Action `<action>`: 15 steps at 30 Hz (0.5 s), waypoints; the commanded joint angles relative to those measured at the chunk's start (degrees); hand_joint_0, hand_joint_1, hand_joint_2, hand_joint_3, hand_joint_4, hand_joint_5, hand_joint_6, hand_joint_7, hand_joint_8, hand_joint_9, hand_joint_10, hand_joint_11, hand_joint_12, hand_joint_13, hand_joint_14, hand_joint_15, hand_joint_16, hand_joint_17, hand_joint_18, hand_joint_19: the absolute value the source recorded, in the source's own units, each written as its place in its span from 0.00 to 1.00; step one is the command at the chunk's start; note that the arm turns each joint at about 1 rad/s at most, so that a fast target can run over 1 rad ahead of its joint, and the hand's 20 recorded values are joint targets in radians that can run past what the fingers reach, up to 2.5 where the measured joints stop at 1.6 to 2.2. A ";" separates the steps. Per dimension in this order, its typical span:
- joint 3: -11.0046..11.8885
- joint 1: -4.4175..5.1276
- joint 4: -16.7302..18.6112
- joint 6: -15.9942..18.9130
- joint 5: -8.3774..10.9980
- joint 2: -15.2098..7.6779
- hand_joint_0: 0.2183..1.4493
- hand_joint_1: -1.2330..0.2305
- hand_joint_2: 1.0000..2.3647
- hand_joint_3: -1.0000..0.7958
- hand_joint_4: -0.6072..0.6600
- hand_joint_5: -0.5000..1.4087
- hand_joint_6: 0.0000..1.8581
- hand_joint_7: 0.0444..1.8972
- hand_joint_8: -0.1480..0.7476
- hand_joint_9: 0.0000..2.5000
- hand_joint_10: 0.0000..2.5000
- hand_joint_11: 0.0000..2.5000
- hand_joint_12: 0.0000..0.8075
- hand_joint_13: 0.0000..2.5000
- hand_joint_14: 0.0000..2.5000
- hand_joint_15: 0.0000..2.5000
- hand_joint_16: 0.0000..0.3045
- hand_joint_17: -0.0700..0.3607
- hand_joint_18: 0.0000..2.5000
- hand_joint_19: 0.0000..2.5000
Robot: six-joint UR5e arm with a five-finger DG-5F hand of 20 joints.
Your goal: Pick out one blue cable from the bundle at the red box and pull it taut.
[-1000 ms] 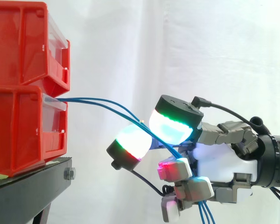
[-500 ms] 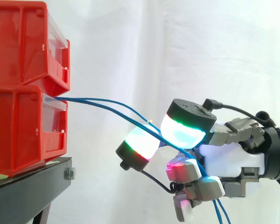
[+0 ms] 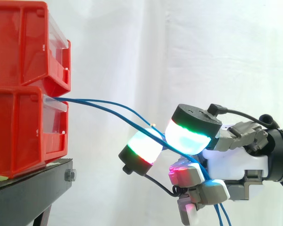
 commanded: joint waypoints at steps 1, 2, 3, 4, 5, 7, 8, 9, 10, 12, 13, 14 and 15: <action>0.00 0.00 0.12 -0.04 -0.01 0.00 0.45 0.18 0.00 0.28 0.53 0.17 0.52 0.38 0.49 0.49 0.01 0.39 0.51 0.54 0.01 0.34 0.13 0.37 0.40 0.25; 0.00 0.00 0.12 -0.04 -0.01 0.00 0.43 0.18 0.00 0.28 0.53 0.17 0.51 0.38 0.49 0.49 0.01 0.40 0.52 0.54 0.01 0.34 0.13 0.37 0.40 0.25; 0.00 0.00 0.12 -0.04 -0.01 0.00 0.43 0.18 0.00 0.28 0.53 0.17 0.52 0.38 0.49 0.49 0.01 0.40 0.51 0.54 0.01 0.34 0.13 0.37 0.40 0.25; 0.00 0.00 0.12 -0.04 -0.01 0.00 0.41 0.18 0.00 0.28 0.53 0.17 0.52 0.38 0.49 0.49 0.01 0.40 0.52 0.54 0.01 0.34 0.13 0.37 0.40 0.25; 0.00 -0.09 0.12 0.05 0.07 0.00 0.40 0.19 0.00 0.28 0.54 0.17 0.52 0.37 0.49 0.50 0.01 0.40 0.52 0.55 0.01 0.34 0.13 0.37 0.40 0.25; 0.00 -0.09 -0.05 0.05 0.07 0.00 0.36 0.23 0.00 0.28 0.54 0.17 0.51 0.37 0.49 0.50 0.01 0.40 0.52 0.55 0.01 0.33 0.13 0.38 0.39 0.26; 0.00 -0.09 -0.05 0.14 0.07 0.09 0.35 0.24 0.00 0.28 0.54 0.18 0.51 0.38 0.50 0.51 0.01 0.40 0.52 0.55 0.01 0.33 0.13 0.38 0.39 0.26; 0.00 -0.09 -0.05 0.31 -0.01 0.09 0.34 0.26 0.00 0.28 0.54 0.18 0.51 0.38 0.50 0.51 0.01 0.39 0.52 0.55 0.01 0.34 0.13 0.38 0.39 0.26; 0.00 0.00 -0.14 0.40 0.07 0.17 0.33 0.29 0.00 0.28 0.54 0.18 0.50 0.39 0.51 0.52 0.01 0.39 0.52 0.55 0.01 0.33 0.13 0.38 0.39 0.26; 0.00 -0.09 -0.41 0.40 -0.01 0.70 0.32 0.34 0.00 0.28 0.54 0.18 0.50 0.39 0.50 0.52 0.01 0.39 0.52 0.55 0.01 0.33 0.13 0.37 0.39 0.27; 0.00 -0.09 -0.67 0.40 -0.19 0.97 0.32 0.38 0.00 0.28 0.54 0.18 0.50 0.40 0.51 0.52 0.01 0.38 0.51 0.55 0.01 0.33 0.13 0.37 0.39 0.27; 0.00 0.00 -1.20 0.14 -0.28 1.32 0.32 0.39 0.00 0.28 0.53 0.18 0.50 0.40 0.50 0.52 0.01 0.38 0.51 0.55 0.01 0.34 0.13 0.37 0.38 0.28; 0.00 -0.09 -1.55 0.14 -0.37 1.32 0.32 0.39 0.00 0.28 0.53 0.18 0.50 0.41 0.50 0.52 0.01 0.38 0.52 0.56 0.01 0.34 0.13 0.37 0.38 0.28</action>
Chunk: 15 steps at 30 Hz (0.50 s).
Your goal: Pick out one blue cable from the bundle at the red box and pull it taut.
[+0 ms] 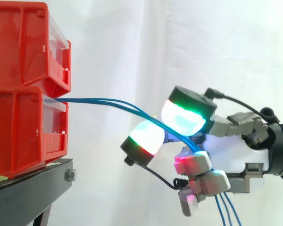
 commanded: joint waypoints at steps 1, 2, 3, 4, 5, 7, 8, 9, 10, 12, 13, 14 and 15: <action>0.00 -0.02 -1.16 -0.13 -0.22 0.61 0.32 0.41 0.00 0.28 0.52 0.19 0.50 0.42 0.50 0.53 0.01 0.38 0.51 0.56 0.01 0.33 0.13 0.37 0.38 0.28; 0.00 -0.02 -1.68 -0.13 -0.31 0.88 0.32 0.41 0.00 0.28 0.52 0.19 0.50 0.42 0.50 0.53 0.01 0.38 0.51 0.56 0.01 0.34 0.13 0.37 0.38 0.28; 0.00 -0.02 -1.95 -0.22 -0.31 0.97 0.32 0.41 0.00 0.28 0.51 0.19 0.50 0.42 0.50 0.53 0.01 0.38 0.51 0.56 0.01 0.34 0.13 0.37 0.38 0.28; 0.00 0.07 -2.48 -0.13 -0.31 1.14 0.33 0.40 0.00 0.28 0.51 0.19 0.50 0.43 0.51 0.53 0.01 0.37 0.51 0.56 0.01 0.33 0.13 0.37 0.38 0.29; 0.00 0.07 -2.83 -0.22 -0.31 1.32 0.34 0.39 0.00 0.28 0.51 0.19 0.50 0.43 0.51 0.53 0.01 0.37 0.51 0.56 0.01 0.33 0.13 0.37 0.37 0.28; 0.00 0.07 -2.92 -0.13 -0.31 1.41 0.34 0.36 0.00 0.30 0.50 0.19 0.50 0.43 0.51 0.53 0.01 0.37 0.52 0.56 0.01 0.33 0.13 0.37 0.38 0.28; 0.00 -0.02 -3.00 -0.22 -0.31 1.49 0.35 0.34 0.00 0.31 0.49 0.19 0.50 0.44 0.51 0.53 0.01 0.37 0.52 0.56 0.01 0.34 0.13 0.37 0.38 0.28; 0.00 0.07 -3.09 -0.22 -0.31 1.49 0.35 0.33 0.00 0.31 0.48 0.19 0.50 0.44 0.51 0.53 0.01 0.37 0.52 0.56 0.01 0.34 0.13 0.37 0.38 0.28; 0.00 -0.02 -3.27 -0.13 -0.31 1.49 0.37 0.29 0.00 0.32 0.46 0.19 0.50 0.45 0.51 0.52 0.01 0.37 0.52 0.56 0.01 0.33 0.13 0.37 0.38 0.29; 0.00 -0.02 -3.27 -0.13 -0.31 1.49 0.39 0.26 0.01 0.32 0.44 0.19 0.50 0.45 0.51 0.52 0.01 0.37 0.52 0.56 0.01 0.34 0.13 0.37 0.39 0.28; 0.00 -0.02 -3.27 -0.22 -0.31 1.49 0.41 0.23 0.01 0.32 0.41 0.19 0.50 0.45 0.50 0.51 0.01 0.37 0.51 0.55 0.01 0.34 0.13 0.38 0.39 0.28; 0.00 -0.02 -3.27 -0.13 -0.31 1.49 0.43 0.20 0.00 0.31 0.40 0.19 0.50 0.47 0.50 0.51 0.01 0.37 0.51 0.55 0.01 0.34 0.13 0.38 0.39 0.28; 0.00 -0.02 -3.27 -0.22 -0.31 1.49 0.43 0.20 0.00 0.30 0.40 0.19 0.50 0.47 0.50 0.51 0.01 0.37 0.51 0.55 0.01 0.34 0.13 0.38 0.40 0.28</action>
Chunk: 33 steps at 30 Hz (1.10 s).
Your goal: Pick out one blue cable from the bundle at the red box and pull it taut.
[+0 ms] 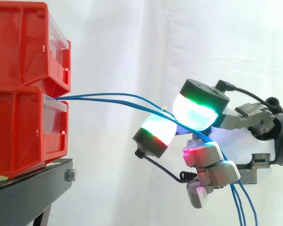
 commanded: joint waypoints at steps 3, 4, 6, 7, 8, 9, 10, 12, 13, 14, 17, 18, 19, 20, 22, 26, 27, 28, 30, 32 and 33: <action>0.00 -0.02 -0.06 -0.07 0.00 0.02 0.46 0.18 0.00 0.28 0.38 0.18 0.51 0.48 0.50 0.51 0.01 0.37 0.51 0.55 0.01 0.33 0.14 0.38 0.40 0.27; 0.00 -0.02 -0.06 -0.07 0.00 0.02 0.47 0.17 0.00 0.28 0.40 0.18 0.51 0.47 0.49 0.50 0.01 0.38 0.51 0.54 0.01 0.33 0.14 0.38 0.40 0.27; 0.00 -0.19 -0.15 -0.07 0.00 0.02 0.47 0.16 0.00 0.28 0.42 0.18 0.52 0.45 0.49 0.49 0.01 0.38 0.51 0.53 0.01 0.34 0.14 0.39 0.41 0.26; 0.00 -0.19 -0.15 -0.07 0.00 0.02 0.44 0.16 0.00 0.28 0.49 0.18 0.52 0.42 0.48 0.48 0.01 0.38 0.51 0.53 0.01 0.34 0.14 0.39 0.41 0.26; 0.00 -0.19 -0.42 -0.07 0.00 0.02 0.41 0.15 0.00 0.28 0.51 0.17 0.52 0.40 0.48 0.46 0.01 0.38 0.51 0.53 0.01 0.33 0.15 0.39 0.41 0.26; 0.00 -0.28 -0.59 -0.07 0.00 0.02 0.40 0.15 0.00 0.28 0.51 0.17 0.51 0.40 0.48 0.46 0.01 0.38 0.51 0.53 0.01 0.33 0.15 0.40 0.41 0.26; 0.00 -0.28 -0.77 -0.07 0.00 0.02 0.37 0.14 0.00 0.28 0.53 0.17 0.51 0.39 0.48 0.45 0.01 0.38 0.51 0.52 0.01 0.33 0.15 0.40 0.41 0.26; 0.00 -0.28 -0.94 -0.07 0.00 0.02 0.32 0.15 0.00 0.28 0.54 0.17 0.51 0.38 0.47 0.45 0.01 0.38 0.51 0.52 0.01 0.33 0.15 0.40 0.41 0.26; 0.00 -0.28 -1.03 -0.07 0.00 0.11 0.30 0.17 0.00 0.28 0.54 0.17 0.51 0.37 0.48 0.46 0.01 0.38 0.52 0.52 0.01 0.33 0.15 0.41 0.41 0.26; 0.00 -0.28 -1.03 -0.07 0.00 0.11 0.27 0.20 0.00 0.28 0.55 0.17 0.51 0.36 0.49 0.46 0.01 0.37 0.52 0.52 0.01 0.33 0.15 0.41 0.41 0.26; 0.00 -0.37 -1.03 -0.07 0.00 0.20 0.24 0.30 0.00 0.28 0.56 0.18 0.49 0.38 0.51 0.49 0.01 0.37 0.52 0.53 0.01 0.33 0.16 0.41 0.40 0.26; 0.00 -0.37 -1.03 -0.07 0.00 0.20 0.24 0.30 0.00 0.28 0.56 0.18 0.48 0.38 0.51 0.50 0.01 0.36 0.52 0.53 0.01 0.33 0.16 0.41 0.40 0.27; 0.00 -0.37 -1.03 -0.07 0.00 0.20 0.24 0.37 0.00 0.28 0.56 0.19 0.47 0.39 0.51 0.51 0.01 0.36 0.51 0.53 0.01 0.32 0.15 0.41 0.40 0.27; 0.00 -0.46 -1.03 -0.07 0.00 0.11 0.25 0.44 0.00 0.28 0.56 0.19 0.46 0.40 0.51 0.52 0.01 0.36 0.50 0.53 0.01 0.32 0.15 0.40 0.39 0.27; 0.00 -0.46 -1.03 -0.07 0.00 0.11 0.26 0.48 0.00 0.28 0.55 0.20 0.46 0.41 0.50 0.53 0.01 0.35 0.49 0.54 0.01 0.32 0.14 0.39 0.38 0.28; 0.00 -0.46 -1.12 -0.07 0.00 0.29 0.32 0.52 0.00 0.28 0.51 0.20 0.45 0.44 0.48 0.53 0.01 0.35 0.47 0.54 0.01 0.33 0.12 0.36 0.36 0.29; 0.00 -0.46 -1.21 -0.07 0.00 0.29 0.32 0.52 0.00 0.28 0.51 0.20 0.45 0.44 0.48 0.53 0.01 0.35 0.47 0.54 0.01 0.33 0.12 0.36 0.35 0.29; 0.00 -0.46 -1.21 -0.07 0.00 0.38 0.32 0.51 0.00 0.29 0.51 0.20 0.46 0.45 0.49 0.53 0.01 0.35 0.47 0.54 0.01 0.33 0.12 0.36 0.35 0.29; 0.00 -0.46 -1.21 -0.07 0.00 0.46 0.32 0.49 0.01 0.32 0.51 0.20 0.46 0.45 0.49 0.53 0.01 0.35 0.48 0.54 0.01 0.33 0.12 0.36 0.35 0.29; 0.00 -0.46 -1.21 -0.16 0.00 0.46 0.31 0.45 0.01 0.37 0.52 0.20 0.47 0.46 0.50 0.53 0.01 0.36 0.48 0.54 0.01 0.33 0.12 0.36 0.35 0.29; 0.00 -0.46 -1.21 -0.16 0.00 0.46 0.31 0.45 0.01 0.37 0.51 0.20 0.47 0.46 0.50 0.53 0.01 0.36 0.48 0.54 0.01 0.33 0.12 0.36 0.35 0.29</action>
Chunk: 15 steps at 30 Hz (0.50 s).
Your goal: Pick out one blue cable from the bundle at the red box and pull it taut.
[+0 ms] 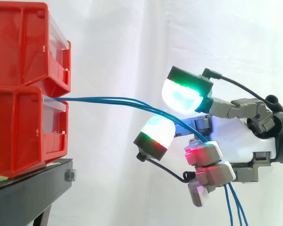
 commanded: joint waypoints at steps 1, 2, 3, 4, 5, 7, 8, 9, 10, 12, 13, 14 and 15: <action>0.00 0.00 -0.01 -0.07 0.00 0.03 0.31 0.44 0.01 0.39 0.52 0.20 0.48 0.46 0.50 0.53 0.01 0.36 0.48 0.54 0.01 0.33 0.12 0.36 0.35 0.29; 0.00 0.00 -0.10 -0.16 0.00 0.12 0.31 0.42 0.01 0.40 0.52 0.19 0.48 0.46 0.50 0.52 0.01 0.36 0.49 0.54 0.01 0.33 0.12 0.36 0.35 0.29; 0.00 0.00 -0.10 -0.33 0.00 0.21 0.31 0.41 0.01 0.40 0.53 0.19 0.48 0.44 0.51 0.52 0.01 0.36 0.49 0.54 0.01 0.33 0.13 0.36 0.35 0.29; 0.00 0.00 -0.10 -0.59 0.00 0.21 0.31 0.38 0.01 0.42 0.54 0.19 0.49 0.44 0.51 0.52 0.01 0.36 0.51 0.54 0.01 0.33 0.13 0.37 0.36 0.29; 0.00 0.00 -0.19 -1.03 0.00 0.47 0.31 0.37 0.01 0.42 0.54 0.19 0.49 0.43 0.51 0.51 0.01 0.36 0.51 0.54 0.01 0.33 0.13 0.37 0.36 0.28; 0.00 0.00 -0.27 -1.65 0.00 0.73 0.31 0.36 0.01 0.43 0.53 0.19 0.49 0.43 0.52 0.52 0.01 0.35 0.52 0.54 0.01 0.33 0.14 0.38 0.36 0.28; 0.00 0.00 -0.54 -2.09 0.00 0.73 0.32 0.34 0.01 0.44 0.52 0.19 0.49 0.44 0.52 0.52 0.01 0.35 0.52 0.54 0.01 0.33 0.14 0.38 0.36 0.28; 0.00 0.00 -0.71 -2.09 0.00 0.73 0.32 0.34 0.01 0.44 0.52 0.19 0.49 0.44 0.52 0.51 0.01 0.36 0.52 0.54 0.01 0.33 0.14 0.38 0.36 0.28; 0.00 0.00 -0.89 -2.44 0.00 0.91 0.32 0.33 0.01 0.44 0.51 0.19 0.49 0.45 0.52 0.51 0.01 0.36 0.52 0.54 0.01 0.32 0.14 0.38 0.36 0.28; 0.00 0.00 -1.33 -2.88 0.00 1.00 0.33 0.31 0.01 0.44 0.48 0.19 0.50 0.44 0.52 0.50 0.01 0.36 0.51 0.54 0.01 0.33 0.14 0.38 0.36 0.28; 0.00 0.00 -1.68 -3.06 0.00 1.00 0.34 0.30 0.01 0.44 0.48 0.19 0.50 0.43 0.51 0.50 0.01 0.36 0.51 0.54 0.01 0.33 0.13 0.37 0.36 0.28; 0.00 0.00 -1.86 -3.14 0.00 1.09 0.34 0.30 0.01 0.43 0.48 0.18 0.51 0.43 0.51 0.50 0.01 0.36 0.51 0.54 0.01 0.33 0.13 0.37 0.36 0.28; 0.00 0.00 -2.47 -3.41 0.00 1.09 0.35 0.30 0.01 0.43 0.47 0.18 0.51 0.42 0.50 0.50 0.01 0.36 0.51 0.54 0.01 0.33 0.13 0.37 0.36 0.29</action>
